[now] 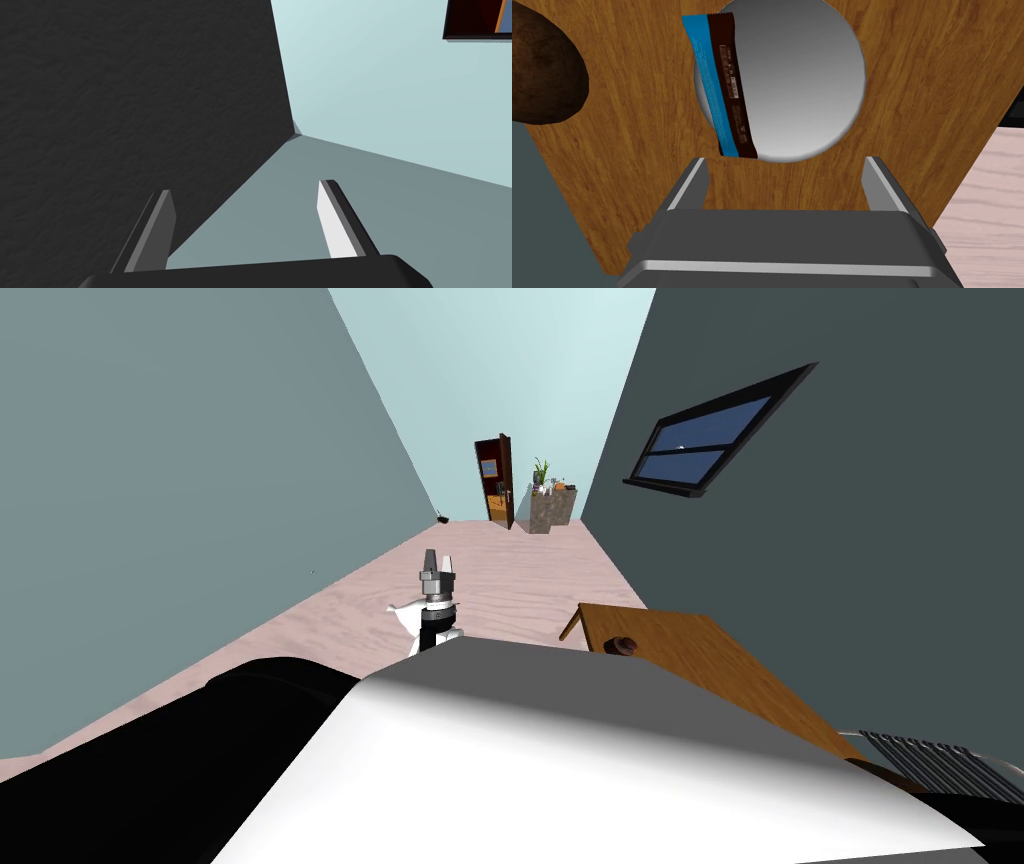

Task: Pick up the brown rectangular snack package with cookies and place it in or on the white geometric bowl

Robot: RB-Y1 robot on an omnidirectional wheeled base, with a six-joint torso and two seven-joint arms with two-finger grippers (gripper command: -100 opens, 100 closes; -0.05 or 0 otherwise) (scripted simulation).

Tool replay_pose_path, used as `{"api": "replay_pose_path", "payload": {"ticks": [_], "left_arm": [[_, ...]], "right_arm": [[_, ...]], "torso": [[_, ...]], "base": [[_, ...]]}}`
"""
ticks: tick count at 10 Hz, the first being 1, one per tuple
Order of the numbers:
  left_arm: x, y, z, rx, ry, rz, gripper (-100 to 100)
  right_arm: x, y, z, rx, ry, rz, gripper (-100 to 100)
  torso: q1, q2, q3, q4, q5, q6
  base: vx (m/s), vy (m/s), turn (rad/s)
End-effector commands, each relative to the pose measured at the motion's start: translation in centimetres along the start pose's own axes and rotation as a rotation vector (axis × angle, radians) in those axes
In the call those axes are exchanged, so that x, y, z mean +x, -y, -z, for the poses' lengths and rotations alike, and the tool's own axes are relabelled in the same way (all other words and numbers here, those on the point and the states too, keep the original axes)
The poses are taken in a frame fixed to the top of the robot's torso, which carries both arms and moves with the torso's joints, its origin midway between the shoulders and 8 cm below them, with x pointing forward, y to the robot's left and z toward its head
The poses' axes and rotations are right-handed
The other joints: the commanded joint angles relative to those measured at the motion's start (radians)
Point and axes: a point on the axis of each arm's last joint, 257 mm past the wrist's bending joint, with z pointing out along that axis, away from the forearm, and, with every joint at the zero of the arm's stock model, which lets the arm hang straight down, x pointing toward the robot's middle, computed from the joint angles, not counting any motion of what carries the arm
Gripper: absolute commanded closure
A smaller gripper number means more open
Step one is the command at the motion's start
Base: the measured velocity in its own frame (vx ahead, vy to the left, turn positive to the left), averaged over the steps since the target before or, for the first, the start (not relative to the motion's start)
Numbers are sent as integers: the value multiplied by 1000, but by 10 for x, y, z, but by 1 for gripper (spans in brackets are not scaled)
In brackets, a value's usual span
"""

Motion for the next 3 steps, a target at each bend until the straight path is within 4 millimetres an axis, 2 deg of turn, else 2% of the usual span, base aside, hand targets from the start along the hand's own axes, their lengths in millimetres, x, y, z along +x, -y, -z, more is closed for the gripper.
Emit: {"api": "replay_pose_path", "payload": {"ticks": [1,3], "left_arm": [[0,0,0,0,0,0,0],[0,0,0,0,0,0,0]], "right_arm": [[0,0,0,0,0,0,0],[0,0,0,0,0,0,0]], "torso": [[0,0,0,0,0,0],[0,0,0,0,0,0]], "base": [[0,0,0],[0,0,0]]}}
